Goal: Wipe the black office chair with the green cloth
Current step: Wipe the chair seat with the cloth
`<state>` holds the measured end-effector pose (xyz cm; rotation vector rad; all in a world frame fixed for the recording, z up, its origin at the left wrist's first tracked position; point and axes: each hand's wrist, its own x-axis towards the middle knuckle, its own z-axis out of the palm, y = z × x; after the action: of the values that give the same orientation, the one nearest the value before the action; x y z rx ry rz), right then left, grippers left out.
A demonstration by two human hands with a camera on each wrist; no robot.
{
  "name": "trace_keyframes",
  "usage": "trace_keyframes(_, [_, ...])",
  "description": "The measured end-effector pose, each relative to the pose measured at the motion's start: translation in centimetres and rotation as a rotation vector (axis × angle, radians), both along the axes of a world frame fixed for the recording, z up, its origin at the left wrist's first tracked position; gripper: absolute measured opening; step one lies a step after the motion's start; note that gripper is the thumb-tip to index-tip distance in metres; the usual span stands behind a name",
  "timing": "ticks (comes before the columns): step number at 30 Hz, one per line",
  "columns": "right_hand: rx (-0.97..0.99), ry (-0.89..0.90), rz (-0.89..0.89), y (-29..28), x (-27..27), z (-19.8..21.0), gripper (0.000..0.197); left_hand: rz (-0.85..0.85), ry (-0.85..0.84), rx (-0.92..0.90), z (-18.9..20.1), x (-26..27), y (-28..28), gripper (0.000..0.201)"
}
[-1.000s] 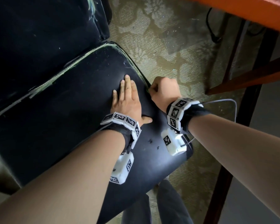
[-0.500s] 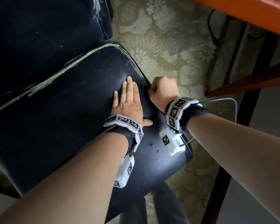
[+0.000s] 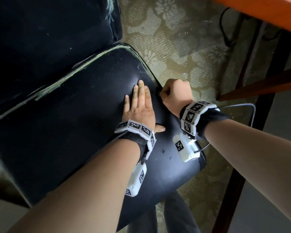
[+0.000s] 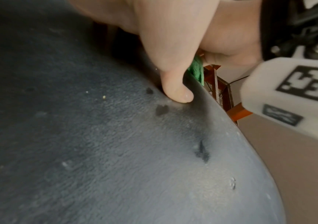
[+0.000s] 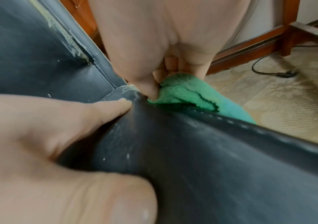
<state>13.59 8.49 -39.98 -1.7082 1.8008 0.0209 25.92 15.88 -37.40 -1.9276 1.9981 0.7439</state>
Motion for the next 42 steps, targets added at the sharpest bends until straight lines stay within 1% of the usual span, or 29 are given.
trace_keyframes(1, [-0.023,-0.003,-0.001,-0.6,0.6,0.0,0.004,-0.006,0.011,0.001,-0.1,0.1,0.0,0.143])
trace_keyframes(5, [-0.075,-0.014,-0.016,-2.7,2.5,0.5,0.008,-0.001,0.041,-0.019,-0.5,0.5,0.0,0.141])
trace_keyframes(7, [-0.076,-0.018,-0.028,-2.7,2.6,0.8,0.005,-0.007,0.053,-0.019,-0.4,0.7,0.1,0.139])
trace_keyframes(9, [-0.058,-0.021,-0.039,-1.9,2.1,1.3,0.008,-0.021,0.063,-0.017,0.0,1.0,0.2,0.137])
trace_keyframes(12, [-0.021,-0.057,-0.079,-0.6,0.8,2.8,0.009,-0.056,0.098,-0.029,0.8,1.9,-0.2,0.123])
trace_keyframes(14, [-0.006,-0.073,-0.086,0.0,0.1,3.6,0.009,-0.068,0.116,-0.093,1.5,2.9,-0.7,0.111])
trace_keyframes(16, [-0.002,-0.069,-0.078,0.1,0.0,4.0,0.007,-0.055,0.097,-0.147,2.0,3.9,-1.5,0.108])
trace_keyframes(18, [-0.012,-0.065,-0.073,-0.1,0.2,4.1,0.009,-0.034,0.073,-0.125,2.0,4.6,-2.6,0.113])
trace_keyframes(20, [-0.026,-0.060,-0.065,-0.5,0.5,3.9,0.010,-0.038,0.057,-0.075,1.6,4.9,-3.5,0.123])
trace_keyframes(23, [-0.047,-0.075,-0.058,-1.4,1.2,3.3,0.004,-0.029,0.045,-0.039,0.8,4.3,-3.8,0.134])
trace_keyframes(26, [-0.037,-0.092,-0.039,-3.2,2.6,2.6,0.008,-0.004,0.024,-0.039,0.4,3.8,-3.8,0.135])
trace_keyframes(28, [-0.038,-0.093,-0.036,-5.2,4.0,2.4,0.007,0.006,0.007,-0.040,0.3,3.7,-3.8,0.135])
trace_keyframes(30, [-0.043,-0.089,-0.045,-7.2,5.2,2.0,0.012,0.016,0.004,-0.043,0.1,3.7,-3.9,0.132])
trace_keyframes(32, [-0.019,-0.076,-0.049,-8.0,5.8,1.6,0.016,0.016,0.005,-0.036,-0.1,3.7,-3.9,0.131])
trace_keyframes(35, [0.020,-0.075,-0.061,-7.1,5.0,1.2,0.007,0.023,0.009,-0.029,-0.2,3.9,-3.8,0.135])
trace_keyframes(36, [0.031,-0.082,-0.072,-6.6,4.4,1.2,0.010,0.022,0.010,-0.025,-0.2,3.9,-3.7,0.136])
trace_keyframes(37, [0.044,-0.088,-0.076,-6.1,3.8,1.2,0.017,0.017,0.011,-0.022,-0.2,3.9,-3.7,0.136])
trace_keyframes(39, [0.058,-0.083,-0.050,-5.2,2.7,1.4,0.027,0.001,0.009,-0.016,0.0,3.7,-3.6,0.136])
trace_keyframes(40, [0.064,-0.072,-0.032,-5.0,2.4,1.5,0.028,-0.006,0.006,-0.013,0.0,3.6,-3.5,0.136])
trace_keyframes(42, [0.064,-0.060,-0.008,-5.0,2.5,1.5,0.022,-0.015,0.001,-0.005,0.0,3.4,-3.4,0.134])
